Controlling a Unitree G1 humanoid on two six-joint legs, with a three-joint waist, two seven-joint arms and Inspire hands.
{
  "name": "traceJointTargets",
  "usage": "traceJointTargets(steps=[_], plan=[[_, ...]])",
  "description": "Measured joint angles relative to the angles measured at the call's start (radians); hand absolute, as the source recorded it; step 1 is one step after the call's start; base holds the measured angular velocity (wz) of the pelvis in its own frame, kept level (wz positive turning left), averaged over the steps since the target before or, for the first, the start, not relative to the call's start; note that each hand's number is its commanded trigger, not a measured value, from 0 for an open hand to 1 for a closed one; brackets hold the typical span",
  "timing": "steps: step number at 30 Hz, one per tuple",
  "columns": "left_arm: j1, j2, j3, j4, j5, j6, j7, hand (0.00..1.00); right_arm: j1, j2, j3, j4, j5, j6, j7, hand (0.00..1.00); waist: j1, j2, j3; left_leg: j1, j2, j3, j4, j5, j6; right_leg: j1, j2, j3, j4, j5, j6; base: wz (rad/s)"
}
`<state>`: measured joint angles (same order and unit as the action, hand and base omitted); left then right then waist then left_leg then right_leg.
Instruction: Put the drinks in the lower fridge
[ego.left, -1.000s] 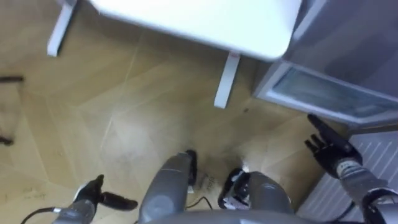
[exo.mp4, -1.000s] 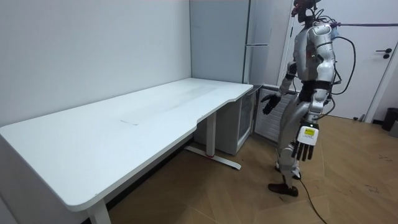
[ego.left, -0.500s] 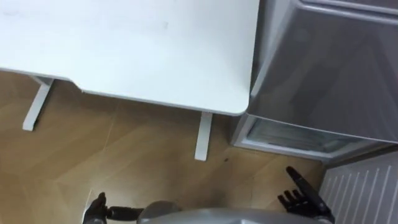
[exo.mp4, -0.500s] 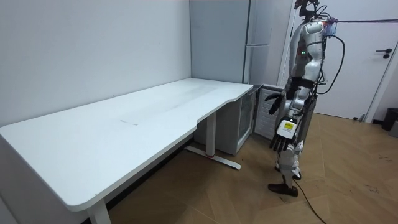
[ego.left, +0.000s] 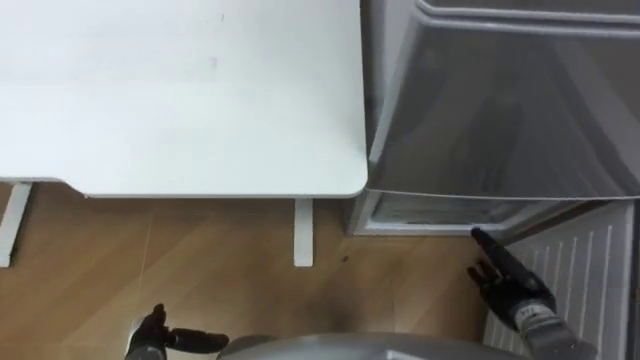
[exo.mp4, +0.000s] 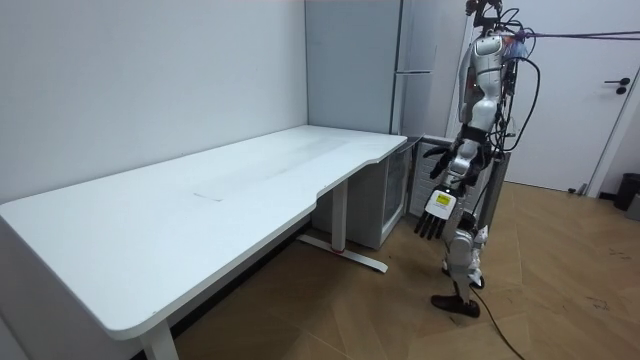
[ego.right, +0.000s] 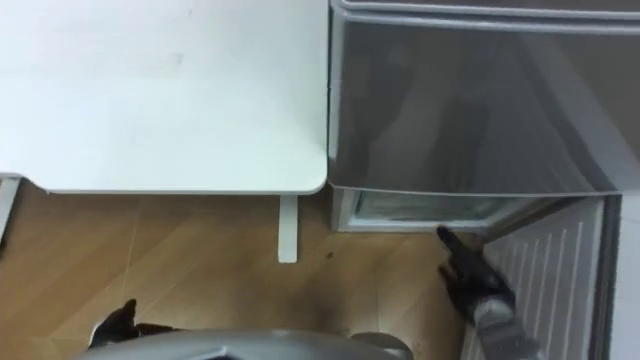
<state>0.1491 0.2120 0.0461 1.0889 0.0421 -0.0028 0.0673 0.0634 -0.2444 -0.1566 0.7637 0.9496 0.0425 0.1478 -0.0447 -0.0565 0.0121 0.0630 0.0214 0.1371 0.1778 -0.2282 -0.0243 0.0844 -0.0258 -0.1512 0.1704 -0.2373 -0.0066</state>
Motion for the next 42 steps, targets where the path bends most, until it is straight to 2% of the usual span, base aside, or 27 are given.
traceJointTargets(steps=[1,2,3,5,7,10,12,15,18,20,25,32,34,35,37,40,42], plan=[[-0.001,0.002,0.0,0.003,0.01,0.003,-0.003,0.0,0.001,-0.019,0.01,-0.035,-0.058,0.002,-0.018,0.0,-0.002,-0.003,0.0001,0.001,0.0,0.0,-0.001,0.0,0.0,0.0,0.001,0.002,0.0,0.002,0.0,-0.08],[-0.01,0.002,0.007,-0.002,0.025,0.005,-0.01,0.0,0.015,-0.04,0.009,-0.086,-0.113,0.019,-0.053,0.0,-0.002,-0.01,-0.0016,0.002,0.0,0.001,-0.003,0.0,0.0,0.0,0.002,0.014,0.0,0.003,0.001,-0.05],[-0.008,0.001,0.012,-0.009,0.033,0.006,-0.012,0.0,0.025,-0.042,0.0,-0.13,-0.138,0.035,-0.077,0.0,-0.004,-0.013,-0.003,0.004,0.0,0.004,-0.006,0.0,0.0,-0.002,0.002,0.016,0.0,0.003,0.001,-0.12],[0.003,0.001,0.038,-0.042,0.041,0.018,-0.032,0.0,0.077,-0.047,-0.018,-0.295,-0.195,0.125,-0.143,0.0,-0.019,-0.015,-0.003,0.004,0.0,0.014,-0.011,0.0,0.0,-0.014,0.003,0.038,0.002,0.006,0.002,-0.28],[0.018,0.0,0.054,-0.052,0.041,0.022,-0.036,0.0,0.115,-0.048,-0.018,-0.383,-0.257,0.146,-0.169,0.0,-0.02,-0.006,-0.0036,0.004,0.0,0.015,-0.011,0.0,0.0,-0.019,0.005,0.057,0.002,0.01,0.003,-0.29],[0.047,0.006,0.079,-0.053,0.041,0.024,-0.039,0.0,0.145,-0.055,-0.042,-0.535,-0.273,0.151,-0.223,0.0,-0.052,0.003,-0.007,0.014,-0.001,0.02,-0.014,0.0,0.0,-0.015,0.005,0.069,0.004,0.011,0.004,-0.17],[0.057,0.006,0.093,-0.053,0.051,0.026,-0.038,0.0,0.145,-0.057,-0.093,-0.619,-0.272,0.146,-0.257,0.0,-0.073,0.004,-0.0076,0.018,-0.001,0.023,-0.017,0.0,0.0,-0.012,0.005,0.072,0.006,0.011,0.004,-0.04],[0.06,0.006,0.106,-0.063,0.081,0.028,-0.033,0.0,0.143,-0.076,-0.186,-0.772,-0.293,0.117,-0.331,0.0,-0.074,-0.008,-0.0043,0.023,0.002,0.031,-0.016,0.0,0.0,-0.019,0.008,0.075,0.016,0.011,0.004,-0.02],[0.075,0.005,0.109,-0.075,0.101,0.046,-0.014,0.0,0.135,-0.103,-0.231,-0.795,-0.312,0.072,-0.362,0.0,-0.064,-0.022,-0.0064,0.032,0.006,0.054,-0.016,0.0,0.0,-0.017,0.01,0.081,0.016,0.012,0.004,-0.12],[0.083,0.004,0.109,-0.081,0.107,0.056,-0.004,0.0,0.134,-0.103,-0.262,-0.808,-0.314,0.055,-0.389,0.0,-0.065,-0.023,-0.007,0.034,0.007,0.059,-0.016,0.0,0.0,-0.017,0.011,0.087,0.015,0.013,0.002,-0.07],[0.089,0.005,0.109,-0.087,0.106,0.083,0.015,0.0,0.134,-0.104,-0.304,-0.761,-0.335,0.043,-0.429,0.0,-0.076,-0.02,-0.007,0.035,0.009,0.066,-0.015,0.0,0.0,-0.017,0.012,0.096,0.017,0.017,0.002,-0.02],[0.084,0.002,0.107,-0.107,0.107,0.117,0.009,0.0,0.136,-0.098,-0.319,-0.544,-0.315,0.048,-0.463,0.0,-0.111,-0.023,-0.0086,0.035,0.013,0.068,-0.011,0.0,0.0,-0.019,0.014,0.095,0.022,0.023,0.002,0.0],[0.083,0.004,0.108,-0.113,0.107,0.126,0.005,0.0,0.152,-0.098,-0.322,-0.5,-0.297,0.047,-0.458,0.0,-0.114,-0.025,-0.0137,0.034,0.014,0.07,-0.011,0.0,0.0,-0.029,0.015,0.098,0.025,0.023,0.001,-0.03],[0.083,0.006,0.108,-0.113,0.107,0.127,0.003,0.0,0.159,-0.097,-0.322,-0.458,-0.289,0.048,-0.454,0.0,-0.114,-0.034,-0.0141,0.034,0.016,0.074,-0.011,0.0,0.001,-0.032,0.016,0.102,0.029,0.023,0.001,-0.11],[0.083,0.006,0.108,-0.113,0.107,0.127,-0.001,0.0,0.158,-0.097,-0.327,-0.384,-0.271,0.048,-0.454,0.0,-0.115,-0.036,-0.0144,0.034,0.017,0.081,-0.008,0.0,0.001,-0.034,0.018,0.111,0.03,0.023,0.001,-0.11],[0.088,0.009,0.109,-0.113,0.108,0.127,-0.008,0.0,0.158,-0.097,-0.34,-0.212,-0.246,0.048,-0.453,0.0,-0.116,-0.042,-0.0199,0.036,0.018,0.081,-0.008,0.0,0.001,-0.029,0.022,0.119,0.016,0.025,0.001,-0.01],[0.096,0.009,0.112,-0.113,0.131,0.127,-0.018,0.0,0.158,-0.096,-0.36,-0.125,-0.241,0.056,-0.448,0.0,-0.119,-0.037,-0.0193,0.035,0.019,0.081,-0.01,0.0,0.001,-0.03,0.023,0.121,0.016,0.03,0.001,-0.05]])
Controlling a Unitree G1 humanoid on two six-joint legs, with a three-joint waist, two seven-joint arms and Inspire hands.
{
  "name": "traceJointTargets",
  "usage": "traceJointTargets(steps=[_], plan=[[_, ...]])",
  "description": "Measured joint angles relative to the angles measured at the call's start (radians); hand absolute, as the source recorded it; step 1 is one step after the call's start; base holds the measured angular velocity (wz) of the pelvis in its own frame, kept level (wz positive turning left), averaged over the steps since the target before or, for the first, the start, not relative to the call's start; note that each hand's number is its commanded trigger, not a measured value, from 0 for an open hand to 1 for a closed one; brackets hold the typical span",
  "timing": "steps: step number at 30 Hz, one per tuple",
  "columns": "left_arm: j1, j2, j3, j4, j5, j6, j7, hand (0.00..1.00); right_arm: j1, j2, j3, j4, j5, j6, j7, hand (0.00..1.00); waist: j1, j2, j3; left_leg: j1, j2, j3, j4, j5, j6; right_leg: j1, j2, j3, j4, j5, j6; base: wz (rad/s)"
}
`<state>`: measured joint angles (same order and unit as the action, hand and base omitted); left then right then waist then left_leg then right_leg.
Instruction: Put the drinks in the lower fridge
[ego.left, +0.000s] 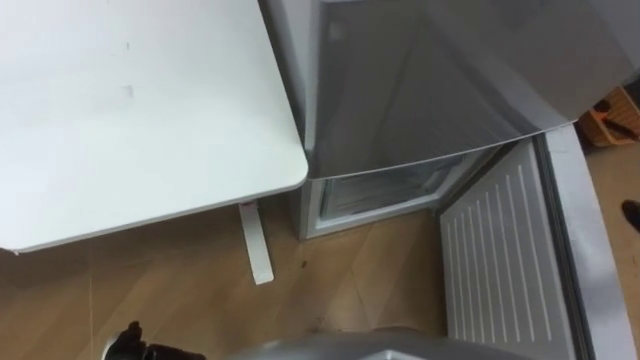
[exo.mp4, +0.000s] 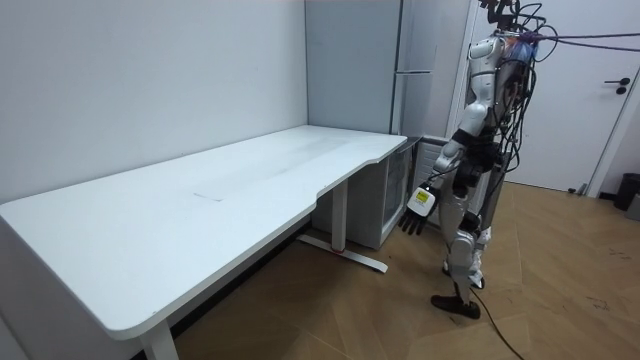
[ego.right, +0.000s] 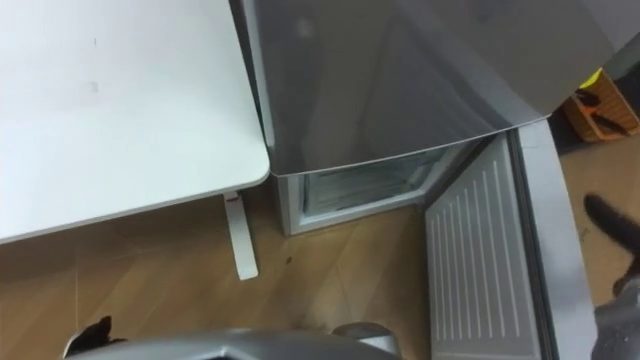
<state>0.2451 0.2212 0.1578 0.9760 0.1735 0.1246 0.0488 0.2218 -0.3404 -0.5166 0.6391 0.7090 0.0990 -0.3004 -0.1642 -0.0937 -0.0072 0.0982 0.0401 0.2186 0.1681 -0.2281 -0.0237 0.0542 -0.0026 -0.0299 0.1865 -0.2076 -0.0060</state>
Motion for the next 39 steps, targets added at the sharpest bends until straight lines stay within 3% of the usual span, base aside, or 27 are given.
traceJointTargets(steps=[8,15,19,25,28,31,33,36,37,39], plan=[[0.01,0.001,0.078,-0.004,0.019,0.01,-0.044,0.0,-0.005,-0.003,-0.07,0.232,0.143,-0.003,0.093,0.0,-0.004,-0.005,0.0025,-0.001,0.002,0.001,-0.002,0.0,0.0,0.001,0.002,0.0,0.001,0.002,-0.002,0.0],[-0.002,0.012,0.08,0.0,0.048,0.01,-0.09,0.0,-0.035,-0.008,-0.09,0.404,0.149,-0.002,0.221,0.0,0.001,-0.026,0.0081,-0.004,0.003,-0.002,0.005,0.0,0.0,-0.002,0.003,0.0,-0.004,0.002,-0.002,0.0],[-0.01,0.025,0.075,0.004,0.067,0.019,-0.11,0.0,-0.041,-0.01,-0.078,0.421,0.151,0.008,0.285,0.0,0.005,-0.024,0.0052,-0.019,0.004,-0.002,0.019,0.0,0.0,-0.004,0.002,0.001,-0.016,0.006,-0.002,0.0],[-0.023,0.033,0.054,0.017,0.076,0.029,-0.132,0.0,-0.055,-0.037,0.063,0.404,0.056,0.034,0.41,0.0,0.013,-0.024,0.0048,-0.012,0.005,0.001,0.019,0.0,0.0,-0.003,0.002,-0.002,-0.01,0.014,-0.004,-0.04],[-0.039,0.035,0.006,0.016,0.076,0.029,-0.134,0.0,-0.054,-0.049,0.158,0.313,0.023,0.04,0.46,0.0,0.018,-0.023,0.0098,-0.011,0.006,0.004,0.018,0.0,0.0,-0.011,0.002,0.001,0.0,0.015,-0.004,-0.09],[-0.061,0.043,-0.046,0.017,0.076,0.029,-0.145,0.0,-0.034,-0.054,0.265,0.111,-0.064,0.054,0.498,0.0,0.037,-0.018,0.0153,-0.017,0.013,0.016,0.021,0.0,0.0,-0.023,0.008,0.008,0.0,0.023,-0.008,-0.17],[-0.093,0.058,-0.11,0.027,0.072,0.028,-0.145,0.0,-0.013,-0.061,0.372,-0.021,-0.107,0.064,0.505,0.0,0.062,-0.023,0.0139,-0.025,0.018,0.023,0.03,0.0,0.0,-0.036,0.01,0.007,0.002,0.025,-0.01,-0.08],[-0.125,0.06,-0.171,0.03,0.07,0.028,-0.141,0.0,-0.006,-0.063,0.446,-0.123,-0.123,0.089,0.527,0.0,0.084,-0.02,0.0127,-0.033,0.016,0.03,0.033,0.0,0.001,-0.057,0.009,0.015,0.022,0.024,-0.009,-0.1],[-0.137,0.053,-0.188,0.029,0.071,0.028,-0.14,0.0,-0.008,-0.066,0.443,-0.132,-0.127,0.097,0.517,0.0,0.089,-0.015,0.0124,-0.04,0.013,0.03,0.034,0.0,0.002,-0.065,0.005,0.013,0.024,0.027,-0.005,-0.22],[-0.166,0.062,-0.218,0.046,0.067,0.024,-0.143,0.0,-0.008,-0.063,0.458,-0.158,-0.126,0.1,0.515,0.0,0.136,-0.008,0.0124,-0.045,0.01,0.036,0.03,0.002,0.013,-0.082,0.006,0.032,0.042,0.041,0.001,-0.39]])
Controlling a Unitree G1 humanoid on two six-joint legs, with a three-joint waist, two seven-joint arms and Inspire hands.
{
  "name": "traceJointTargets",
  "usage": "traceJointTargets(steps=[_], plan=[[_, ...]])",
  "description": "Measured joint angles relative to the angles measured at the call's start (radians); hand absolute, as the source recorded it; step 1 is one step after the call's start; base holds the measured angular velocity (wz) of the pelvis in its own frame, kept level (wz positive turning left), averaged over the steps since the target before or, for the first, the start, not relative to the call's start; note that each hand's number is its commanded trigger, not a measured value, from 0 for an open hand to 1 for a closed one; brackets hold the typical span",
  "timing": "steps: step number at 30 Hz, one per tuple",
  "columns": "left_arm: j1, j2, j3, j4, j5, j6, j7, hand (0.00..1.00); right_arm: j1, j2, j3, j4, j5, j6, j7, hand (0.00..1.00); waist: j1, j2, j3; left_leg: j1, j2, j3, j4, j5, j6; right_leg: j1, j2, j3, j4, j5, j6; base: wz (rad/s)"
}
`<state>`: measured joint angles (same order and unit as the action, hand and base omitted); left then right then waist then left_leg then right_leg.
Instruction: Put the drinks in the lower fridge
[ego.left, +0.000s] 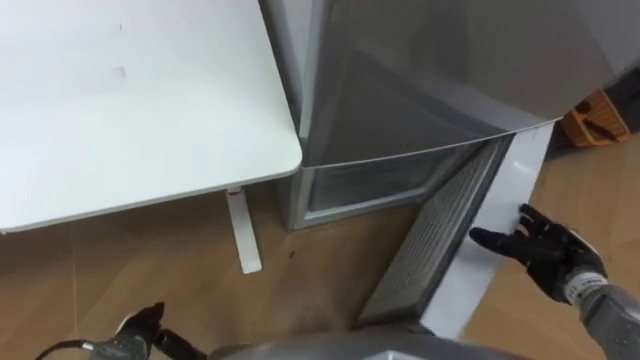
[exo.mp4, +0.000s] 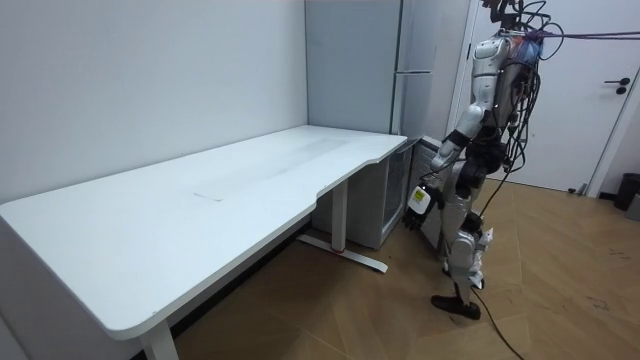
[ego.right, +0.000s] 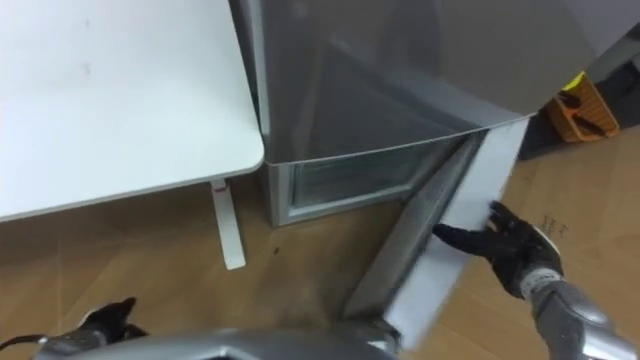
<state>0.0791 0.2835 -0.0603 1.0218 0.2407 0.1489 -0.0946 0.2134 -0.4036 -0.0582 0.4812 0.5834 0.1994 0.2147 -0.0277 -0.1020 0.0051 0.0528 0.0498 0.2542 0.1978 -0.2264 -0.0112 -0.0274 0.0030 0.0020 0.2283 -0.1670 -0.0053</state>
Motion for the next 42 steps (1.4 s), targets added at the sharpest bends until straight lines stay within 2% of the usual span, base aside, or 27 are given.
traceJointTargets(steps=[2,4,7,8,9,11,12,14,18,26,28,31,34,36,40,42], plan=[[-0.023,0.003,-0.024,0.031,-0.006,0.0,0.007,0.0,0.0,0.016,0.027,-0.035,0.0,0.006,-0.005,0.0,0.017,0.003,0.0028,-0.003,0.003,0.003,-0.001,0.0,0.0,0.0,0.004,-0.001,0.0,0.005,-0.002,-0.23],[-0.037,0.004,-0.064,0.041,-0.006,0.003,0.022,0.0,-0.003,0.016,0.098,-0.104,-0.001,0.007,-0.012,0.0,0.043,0.006,0.0046,-0.003,0.009,0.008,-0.01,-0.001,0.0,-0.008,0.011,-0.001,-0.001,0.012,-0.006,-0.23],[-0.055,0.002,-0.112,0.041,-0.012,0.009,0.027,0.0,-0.088,0.037,0.255,-0.214,0.015,0.003,0.061,0.0,0.057,0.009,0.0054,-0.008,0.019,0.003,-0.009,0.005,-0.01,-0.007,0.019,-0.012,-0.013,0.023,-0.016,0.02],[-0.065,-0.005,-0.123,0.041,-0.011,0.016,0.026,0.0,-0.138,0.069,0.315,-0.239,0.028,0.02,0.091,0.0,0.06,0.013,0.0054,-0.009,0.021,-0.008,-0.006,0.008,-0.013,-0.001,0.021,-0.024,-0.021,0.025,-0.019,0.3],[-0.068,-0.011,-0.123,0.041,-0.011,0.017,0.03,0.0,-0.131,0.083,0.353,-0.237,0.036,0.034,0.111,0.0,0.061,0.013,0.0062,-0.01,0.021,-0.023,-0.002,0.011,-0.014,0.008,0.02,-0.038,-0.027,0.026,-0.021,0.29],[-0.067,-0.021,-0.122,0.04,-0.011,0.018,0.037,0.0,-0.134,0.111,0.389,-0.255,0.037,0.036,0.15,0.0,0.064,0.019,0.0049,-0.011,0.021,-0.031,-0.001,0.012,-0.015,0.013,0.019,-0.046,-0.029,0.026,-0.021,0.22],[-0.067,-0.033,-0.122,0.039,-0.011,0.018,0.038,0.0,-0.141,0.133,0.4,-0.273,0.047,0.036,0.173,0.0,0.066,0.032,0.0043,-0.013,0.018,-0.04,-0.001,0.012,-0.013,0.016,0.017,-0.053,-0.034,0.025,-0.021,0.18],[-0.065,-0.044,-0.122,0.039,-0.011,0.018,0.038,0.0,-0.16,0.163,0.411,-0.275,0.059,0.036,0.177,0.0,0.066,0.042,-0.0011,-0.013,0.015,-0.051,-0.003,0.014,-0.012,0.022,0.014,-0.061,-0.042,0.025,-0.02,0.19],[-0.062,-0.043,-0.121,0.037,-0.013,0.018,0.045,0.0,-0.16,0.149,0.411,-0.265,0.08,0.036,0.188,0.0,0.063,0.038,-0.0019,-0.01,0.012,-0.068,-0.003,0.014,-0.012,0.037,0.009,-0.086,-0.046,0.021,-0.019,0.14],[-0.039,-0.04,-0.101,0.028,-0.02,0.015,0.07,0.0,-0.157,0.122,0.407,-0.256,0.08,0.04,0.208,0.0,0.06,0.028,-0.0058,-0.007,0.008,-0.079,-0.003,0.014,-0.011,0.052,0.007,-0.095,-0.06,0.02,-0.017,0.05],[-0.038,-0.04,-0.1,0.024,-0.032,0.015,0.07,0.0,-0.157,0.123,0.399,-0.227,0.08,0.029,0.226,0.0,0.057,0.028,-0.0057,-0.006,0.006,-0.095,-0.003,0.014,-0.011,0.062,0.005,-0.109,-0.066,0.02,-0.016,0.2],[-0.034,-0.043,-0.093,0.022,-0.033,0.015,0.072,0.0,-0.157,0.129,0.381,-0.101,0.031,0.008,0.247,0.0,0.061,0.028,-0.0077,-0.007,0.005,-0.109,-0.004,0.014,-0.011,0.074,0.005,-0.119,-0.078,0.019,-0.016,0.18],[-0.015,-0.049,-0.059,0.02,-0.048,0.014,0.084,0.0,-0.147,0.128,0.38,0.027,-0.127,0.007,0.248,0.0,0.062,0.03,-0.0089,-0.007,0.0,-0.121,-0.01,0.014,-0.011,0.078,-0.001,-0.139,-0.081,0.017,-0.013,0.14],[0.0,-0.049,-0.045,0.019,-0.053,0.014,0.085,0.0,-0.144,0.128,0.375,0.167,-0.236,0.005,0.244,0.0,0.062,0.029,-0.0136,-0.009,-0.003,-0.128,-0.011,0.014,-0.01,0.082,-0.005,-0.147,-0.084,0.016,-0.011,0.11],[0.011,-0.056,-0.027,0.016,-0.052,0.015,0.084,0.0,-0.138,0.129,0.349,0.366,-0.328,-0.004,0.238,0.0,0.06,0.032,-0.0138,-0.013,-0.01,-0.151,-0.01,0.015,-0.008,0.083,-0.011,-0.171,-0.078,0.012,-0.004,0.17],[0.017,-0.06,-0.02,0.013,-0.052,0.011,0.085,0.0,-0.134,0.135,0.338,0.45,-0.342,-0.013,0.215,0.0,0.063,0.036,-0.0106,-0.007,-0.011,-0.152,-0.011,0.015,-0.008,0.091,-0.012,-0.171,-0.078,0.011,-0.003,0.02]])
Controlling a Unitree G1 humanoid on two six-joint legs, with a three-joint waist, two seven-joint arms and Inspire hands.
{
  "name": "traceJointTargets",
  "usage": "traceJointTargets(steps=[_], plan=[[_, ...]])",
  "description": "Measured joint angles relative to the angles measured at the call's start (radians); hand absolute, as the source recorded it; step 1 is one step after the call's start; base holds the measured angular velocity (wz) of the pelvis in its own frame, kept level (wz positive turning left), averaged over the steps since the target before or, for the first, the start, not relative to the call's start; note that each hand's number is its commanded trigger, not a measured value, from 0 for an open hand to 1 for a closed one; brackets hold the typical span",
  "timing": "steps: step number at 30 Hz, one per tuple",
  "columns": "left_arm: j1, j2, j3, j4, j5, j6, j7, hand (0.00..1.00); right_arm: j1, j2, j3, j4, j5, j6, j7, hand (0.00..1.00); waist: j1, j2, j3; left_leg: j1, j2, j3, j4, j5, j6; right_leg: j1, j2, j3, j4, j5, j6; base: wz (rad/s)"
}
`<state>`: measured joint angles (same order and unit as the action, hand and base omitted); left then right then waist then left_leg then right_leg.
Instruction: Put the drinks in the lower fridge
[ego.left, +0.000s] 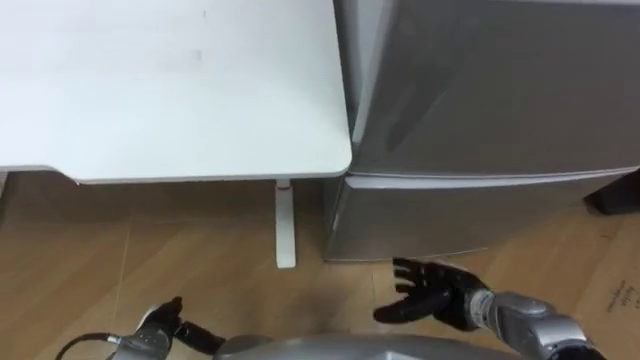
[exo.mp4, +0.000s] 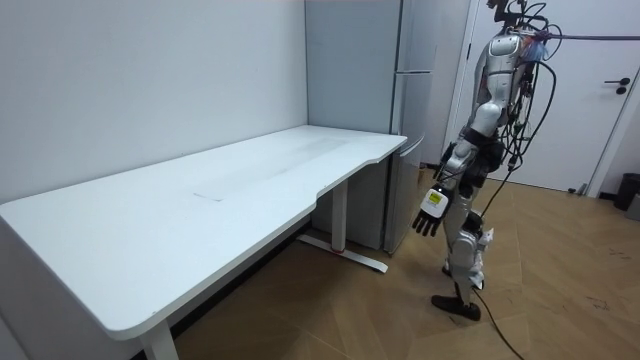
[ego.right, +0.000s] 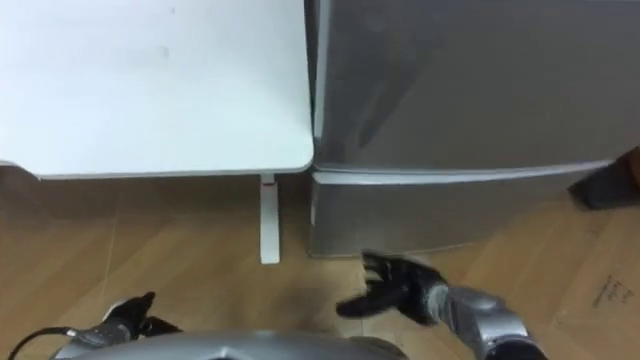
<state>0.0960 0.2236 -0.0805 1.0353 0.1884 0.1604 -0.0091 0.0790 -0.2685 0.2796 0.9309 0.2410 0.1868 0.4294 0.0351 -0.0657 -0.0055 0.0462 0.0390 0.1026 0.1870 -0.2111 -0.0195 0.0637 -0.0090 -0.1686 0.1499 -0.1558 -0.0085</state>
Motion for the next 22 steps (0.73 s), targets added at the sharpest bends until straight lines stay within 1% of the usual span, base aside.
traceJointTargets(steps=[1,2,3,6,8,9,10,12,13,15,16,17,18,19,20,22], plan=[[0.001,-0.001,0.0,0.001,0.0,-0.002,0.001,0.0,0.001,0.007,-0.01,0.024,0.0,-0.007,-0.004,0.0,-0.001,0.002,0.0016,0.004,-0.001,-0.002,0.0,0.0,0.0,0.005,0.0,-0.001,-0.001,0.0,0.0,0.05],[0.002,-0.003,0.001,0.007,0.0,-0.011,0.006,0.0,0.001,0.022,-0.036,0.072,0.004,-0.025,-0.011,0.0,-0.003,0.003,0.0032,0.013,-0.001,-0.003,-0.001,0.0,0.0,0.014,-0.001,-0.002,-0.001,-0.001,0.001,0.06],[0.005,-0.006,0.002,0.008,0.0,-0.018,0.009,0.0,0.0,0.035,-0.062,0.104,0.008,-0.038,-0.015,0.0,-0.006,0.007,0.0073,0.02,-0.002,-0.006,-0.001,-0.001,0.002,0.023,-0.001,-0.004,-0.002,-0.002,0.002,0.06],[0.01,-0.012,0.016,0.015,0.0,-0.034,0.018,0.0,-0.003,0.047,-0.08,0.165,0.03,-0.059,-0.02,0.0,-0.005,0.001,0.0084,0.02,-0.007,-0.013,0.0,-0.003,0.005,0.027,-0.005,-0.005,-0.002,-0.01,0.002,0.07],[0.019,-0.014,0.051,0.034,0.006,-0.035,0.019,0.0,-0.005,0.053,-0.113,0.213,0.073,-0.062,-0.031,0.0,-0.003,0.004,0.0079,0.019,-0.012,-0.025,0.004,-0.005,0.009,0.027,-0.009,-0.012,-0.001,-0.015,0.006,0.13],[0.033,-0.016,0.075,0.04,0.024,-0.031,0.018,0.0,-0.003,0.057,-0.137,0.235,0.09,-0.061,-0.035,0.0,-0.003,0.006,0.0067,0.018,-0.015,-0.026,0.01,-0.007,0.012,0.028,-0.013,-0.017,0.001,-0.017,0.008,0.13],[0.036,-0.017,0.082,0.043,0.028,-0.027,0.017,0.0,-0.001,0.059,-0.149,0.245,0.099,-0.059,-0.036,0.0,-0.004,0.008,0.0061,0.018,-0.016,-0.026,0.012,-0.008,0.014,0.029,-0.016,-0.024,0.002,-0.017,0.009,0.1],[0.056,-0.023,0.122,0.085,0.068,0.001,0.014,0.0,0.003,0.069,-0.2,0.307,0.144,-0.054,-0.043,0.0,-0.007,0.013,0.0052,0.019,-0.023,-0.035,0.02,-0.012,0.02,0.043,-0.024,-0.031,0.004,-0.021,0.015,0.13],[0.062,-0.025,0.131,0.091,0.08,0.012,0.011,0.0,0.002,0.071,-0.216,0.322,0.152,-0.053,-0.046,0.0,-0.008,0.014,0.0047,0.018,-0.026,-0.04,0.02,-0.012,0.021,0.043,-0.027,-0.036,0.006,-0.022,0.017,0.18],[0.083,-0.039,0.163,0.104,0.114,0.033,-0.006,0.0,0.001,0.072,-0.268,0.359,0.167,-0.054,-0.056,0.0,-0.009,0.022,0.0054,0.016,-0.04,-0.051,0.023,-0.014,0.033,0.042,-0.044,-0.054,0.024,-0.033,0.029,0.23],[0.086,-0.042,0.166,0.11,0.121,0.037,-0.009,0.0,0.001,0.072,-0.275,0.367,0.172,-0.054,-0.063,0.0,-0.009,0.024,0.005,0.015,-0.044,-0.053,0.026,-0.016,0.037,0.043,-0.048,-0.056,0.027,-0.036,0.033,0.24],[0.088,-0.046,0.166,0.122,0.121,0.044,-0.017,0.0,-0.002,0.072,-0.283,0.384,0.188,-0.054,-0.079,0.0,-0.01,0.029,0.0057,0.015,-0.053,-0.063,0.034,-0.02,0.044,0.045,-0.058,-0.062,0.039,-0.044,0.04,0.27],[0.091,-0.048,0.166,0.125,0.121,0.051,-0.026,0.0,-0.002,0.071,-0.298,0.398,0.192,-0.053,-0.087,0.0,-0.017,0.028,0.0081,0.017,-0.06,-0.072,0.036,-0.024,0.051,0.056,-0.065,-0.069,0.04,-0.049,0.049,0.27],[0.094,-0.048,0.165,0.126,0.121,0.053,-0.027,0.0,-0.002,0.072,-0.305,0.402,0.192,-0.052,-0.09,0.0,-0.02,0.027,0.0093,0.018,-0.064,-0.078,0.036,-0.026,0.054,0.06,-0.067,-0.072,0.04,-0.052,0.052,0.28],[0.096,-0.048,0.166,0.127,0.121,0.057,-0.03,0.0,-0.002,0.073,-0.312,0.401,0.192,-0.052,-0.095,0.0,-0.029,0.033,0.0063,0.02,-0.07,-0.085,0.04,-0.029,0.059,0.068,-0.073,-0.079,0.04,-0.053,0.057,0.17],[0.095,-0.048,0.178,0.132,0.121,0.062,-0.035,0.0,0.0,0.075,-0.322,0.402,0.191,-0.048,-0.109,0.0,-0.031,0.031,0.0099,0.026,-0.073,-0.087,0.041,-0.032,0.063,0.077,-0.075,-0.079,0.037,-0.051,0.061,0.06]])
